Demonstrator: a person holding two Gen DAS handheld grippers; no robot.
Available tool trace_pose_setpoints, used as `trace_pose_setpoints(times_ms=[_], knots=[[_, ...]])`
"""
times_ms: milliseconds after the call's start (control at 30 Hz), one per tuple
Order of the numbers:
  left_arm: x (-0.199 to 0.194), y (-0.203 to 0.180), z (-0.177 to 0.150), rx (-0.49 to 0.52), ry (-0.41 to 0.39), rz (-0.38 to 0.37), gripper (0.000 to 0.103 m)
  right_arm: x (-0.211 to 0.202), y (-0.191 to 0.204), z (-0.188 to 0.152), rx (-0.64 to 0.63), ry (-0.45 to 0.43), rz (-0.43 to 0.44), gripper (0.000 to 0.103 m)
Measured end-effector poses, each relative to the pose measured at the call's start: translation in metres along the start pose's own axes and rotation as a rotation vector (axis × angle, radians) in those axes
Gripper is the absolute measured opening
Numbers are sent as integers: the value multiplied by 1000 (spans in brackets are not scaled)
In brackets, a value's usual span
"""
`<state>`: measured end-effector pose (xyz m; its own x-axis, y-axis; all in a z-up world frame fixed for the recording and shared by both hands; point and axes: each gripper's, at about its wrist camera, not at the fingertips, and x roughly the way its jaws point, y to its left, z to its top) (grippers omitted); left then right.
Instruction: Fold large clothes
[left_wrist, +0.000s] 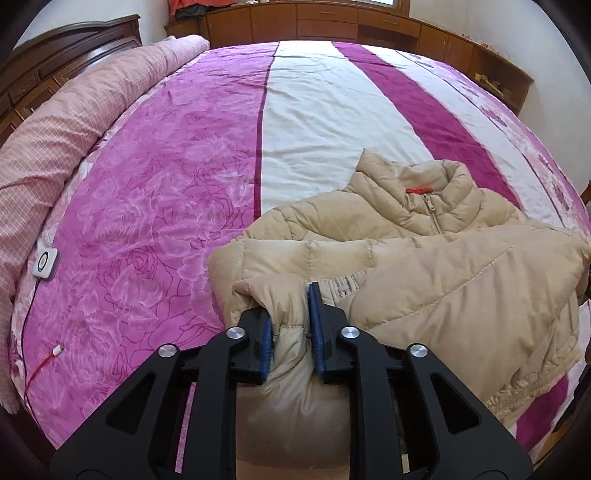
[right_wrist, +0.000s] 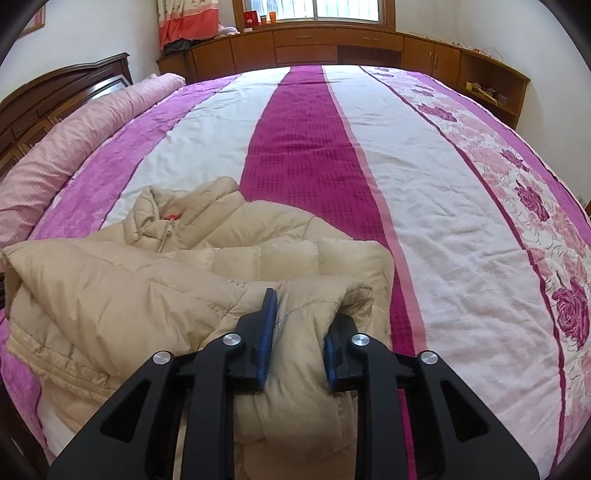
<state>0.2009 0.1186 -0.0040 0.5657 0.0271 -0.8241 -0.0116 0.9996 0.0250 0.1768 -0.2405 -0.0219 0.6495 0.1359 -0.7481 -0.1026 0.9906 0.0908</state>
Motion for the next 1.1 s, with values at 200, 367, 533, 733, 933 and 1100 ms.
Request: trace_pose_setpoints(times_ms=[200, 367, 533, 733, 933, 1100], knots=[[-12, 2, 1, -6, 9, -69, 41, -19, -3, 1, 5, -13, 24, 35], [-29, 3, 0, 6, -14, -91, 74, -33, -1, -2, -5, -19, 41, 43], [-49, 0, -4, 56, -42, -85, 79, -51, 1, -6, -10, -41, 54, 71], [-69, 5, -11, 62, -74, -83, 79, -78, 4, -9, -59, -85, 54, 77], [-88, 7, -23, 101, -102, -66, 79, -96, 5, -17, -125, -93, 53, 78], [-97, 10, -41, 143, -101, -49, 79, -102, -3, -32, -174, -78, 52, 79]])
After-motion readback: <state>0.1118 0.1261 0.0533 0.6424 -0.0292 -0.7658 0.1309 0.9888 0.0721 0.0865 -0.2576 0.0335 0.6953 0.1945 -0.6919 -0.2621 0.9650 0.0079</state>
